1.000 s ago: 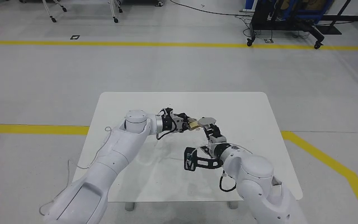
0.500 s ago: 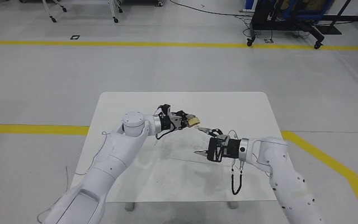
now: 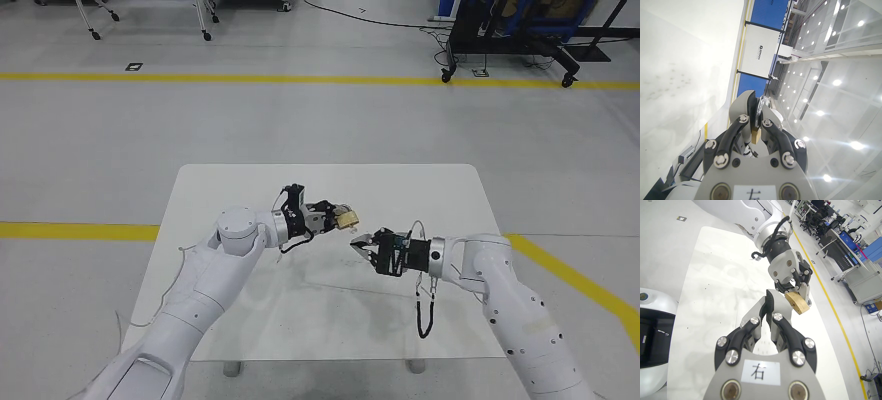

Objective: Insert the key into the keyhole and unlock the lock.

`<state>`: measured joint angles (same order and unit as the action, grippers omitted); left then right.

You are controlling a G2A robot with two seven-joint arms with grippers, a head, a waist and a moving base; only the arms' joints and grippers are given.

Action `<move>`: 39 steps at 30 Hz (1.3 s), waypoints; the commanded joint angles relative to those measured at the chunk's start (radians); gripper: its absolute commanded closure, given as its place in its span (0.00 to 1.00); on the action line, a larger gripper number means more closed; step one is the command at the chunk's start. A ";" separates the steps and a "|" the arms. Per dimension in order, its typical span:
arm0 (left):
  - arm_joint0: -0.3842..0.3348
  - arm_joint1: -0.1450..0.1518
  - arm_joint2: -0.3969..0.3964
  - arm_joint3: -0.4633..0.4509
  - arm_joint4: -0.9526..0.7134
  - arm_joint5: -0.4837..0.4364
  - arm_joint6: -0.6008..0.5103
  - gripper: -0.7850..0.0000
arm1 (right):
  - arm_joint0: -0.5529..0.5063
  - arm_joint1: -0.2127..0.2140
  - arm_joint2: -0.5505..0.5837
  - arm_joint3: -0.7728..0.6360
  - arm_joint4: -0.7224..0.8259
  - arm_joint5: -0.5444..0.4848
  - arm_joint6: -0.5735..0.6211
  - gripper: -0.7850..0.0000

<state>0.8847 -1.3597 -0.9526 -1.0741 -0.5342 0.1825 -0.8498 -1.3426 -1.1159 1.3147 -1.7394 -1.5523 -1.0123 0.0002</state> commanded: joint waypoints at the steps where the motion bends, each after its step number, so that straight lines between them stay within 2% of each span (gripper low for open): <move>1: 0.006 0.002 -0.002 -0.010 0.007 0.001 0.001 1.00 | 0.010 0.002 0.000 0.017 0.010 0.000 0.004 1.00; 16: 0.028 0.009 -0.018 -0.046 0.028 -0.007 0.002 1.00 | 0.070 0.011 -0.034 0.089 0.053 0.006 0.006 1.00; 23: 0.028 0.010 -0.024 -0.047 0.026 -0.005 0.002 1.00 | 0.068 0.019 -0.025 0.061 0.029 0.029 -0.031 1.00; 24: 0.029 0.010 -0.027 -0.044 0.021 -0.005 0.012 1.00 | 0.061 0.021 -0.020 0.045 0.009 0.043 -0.034 0.98; 26: 0.035 0.008 -0.040 -0.041 -0.005 -0.007 0.047 1.00 | 0.035 0.026 -0.010 -0.002 -0.059 0.095 -0.016 0.76; 28: 0.041 0.007 -0.051 -0.041 -0.029 -0.006 0.074 1.00 | -0.005 0.030 0.000 -0.063 -0.119 0.165 0.009 0.69; 32: 0.052 0.006 -0.063 -0.049 -0.048 -0.005 0.110 1.00 | -0.085 0.035 0.013 -0.161 -0.219 0.289 0.058 0.75; 36: 0.056 0.005 -0.060 -0.057 -0.038 -0.002 0.131 1.00 | -0.126 0.032 -0.018 -0.227 -0.306 0.393 0.140 0.72; 39: 0.058 0.004 -0.056 -0.064 -0.024 -0.003 0.148 1.00 | -0.129 0.027 -0.062 -0.250 -0.373 0.458 0.206 0.79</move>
<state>0.9416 -1.3553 -1.0093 -1.1365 -0.5604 0.1802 -0.7058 -1.4724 -1.0874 1.2651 -1.9847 -1.9032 -0.5763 0.1825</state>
